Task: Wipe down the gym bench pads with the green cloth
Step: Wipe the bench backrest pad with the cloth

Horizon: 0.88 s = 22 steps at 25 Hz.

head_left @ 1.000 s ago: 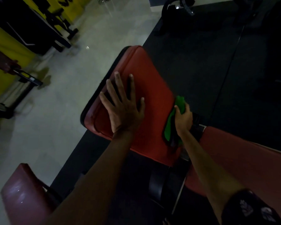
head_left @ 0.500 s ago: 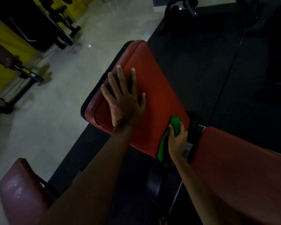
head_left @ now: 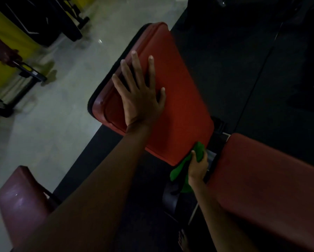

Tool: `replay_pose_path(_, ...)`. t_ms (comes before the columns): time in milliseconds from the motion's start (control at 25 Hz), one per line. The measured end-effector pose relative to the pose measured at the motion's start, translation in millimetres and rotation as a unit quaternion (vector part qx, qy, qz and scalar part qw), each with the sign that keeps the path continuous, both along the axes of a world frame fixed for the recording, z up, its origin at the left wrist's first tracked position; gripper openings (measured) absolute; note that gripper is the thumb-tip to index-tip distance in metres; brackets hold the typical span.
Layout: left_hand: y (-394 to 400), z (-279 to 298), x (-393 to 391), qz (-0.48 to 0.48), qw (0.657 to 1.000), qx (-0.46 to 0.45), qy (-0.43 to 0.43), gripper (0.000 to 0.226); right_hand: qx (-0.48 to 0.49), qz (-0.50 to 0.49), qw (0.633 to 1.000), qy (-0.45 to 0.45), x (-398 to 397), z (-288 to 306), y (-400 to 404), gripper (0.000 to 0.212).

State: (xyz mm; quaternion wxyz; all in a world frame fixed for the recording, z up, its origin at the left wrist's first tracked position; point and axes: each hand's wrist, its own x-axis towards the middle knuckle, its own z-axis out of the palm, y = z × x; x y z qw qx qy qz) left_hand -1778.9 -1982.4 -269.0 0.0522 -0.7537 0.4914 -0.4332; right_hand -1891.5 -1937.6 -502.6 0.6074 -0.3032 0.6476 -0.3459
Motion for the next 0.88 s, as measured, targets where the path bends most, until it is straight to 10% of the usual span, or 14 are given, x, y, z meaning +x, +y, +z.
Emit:
replay_pose_path(160, -1, 0, 0, -0.001, 1.0, -0.001, -0.022, 0.071, 0.109, -0.027, 0.993, -0.034, -13, -10, -34, 0.035)
replay_pose_path(440, 0, 1, 3, 0.004, 1.0, 0.004, -0.011, 0.074, -0.223, 0.045, 0.973, 0.037, 13, 57, -79, 0.044)
replay_pose_path(680, -1, 1, -3, 0.019, 1.0, 0.019, 0.001, 0.074, 0.004, -0.011, 0.999, 0.039, -3, -5, -109, 0.045)
replay_pose_path(880, -2, 0, 2, 0.015, 1.0, 0.014, 0.004, 0.075, -0.19, 0.015, 0.981, 0.027, 12, 42, -131, 0.045)
